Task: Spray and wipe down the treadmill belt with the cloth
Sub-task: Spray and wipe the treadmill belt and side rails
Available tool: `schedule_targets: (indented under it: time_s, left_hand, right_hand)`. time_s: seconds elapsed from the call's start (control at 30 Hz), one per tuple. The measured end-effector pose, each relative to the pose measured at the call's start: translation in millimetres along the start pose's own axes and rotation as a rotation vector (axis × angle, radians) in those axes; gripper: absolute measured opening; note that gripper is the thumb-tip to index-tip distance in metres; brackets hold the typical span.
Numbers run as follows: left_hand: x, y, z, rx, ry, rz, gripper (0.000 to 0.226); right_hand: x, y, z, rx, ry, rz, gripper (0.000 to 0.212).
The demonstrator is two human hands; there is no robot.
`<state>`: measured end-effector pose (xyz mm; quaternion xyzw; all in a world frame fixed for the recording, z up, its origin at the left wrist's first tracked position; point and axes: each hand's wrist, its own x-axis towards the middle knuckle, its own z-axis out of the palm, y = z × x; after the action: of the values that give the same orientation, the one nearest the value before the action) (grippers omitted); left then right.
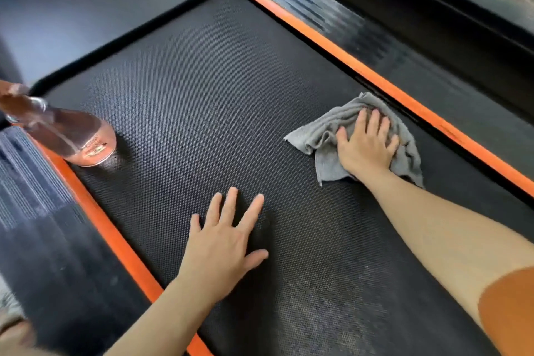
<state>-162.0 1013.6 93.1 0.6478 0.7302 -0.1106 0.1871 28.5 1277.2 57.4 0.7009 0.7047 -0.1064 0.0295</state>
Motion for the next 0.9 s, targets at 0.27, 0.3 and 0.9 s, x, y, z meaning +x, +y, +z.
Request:
schedule_targets:
  time_s: [0.27,0.3,0.9]
  left_hand:
    - [11.5,15.9,-11.7,0.054,-0.126,-0.006,0.096]
    - [12.6,15.1,-11.1,0.041,-0.141,-0.012,0.098]
    - [-2.0,-31.5,-31.6,-0.344,0.025,-0.09,0.067]
  right_hand:
    - [-7.5,-131.4,12.1,-0.004,-0.017,-0.361,0.061]
    - [-23.2,-136.6,17.7,-0.02,-0.016,-0.455,0.06]
    - [-174.1,-78.3,48.3,-0.02,0.067,-0.502,0.06]
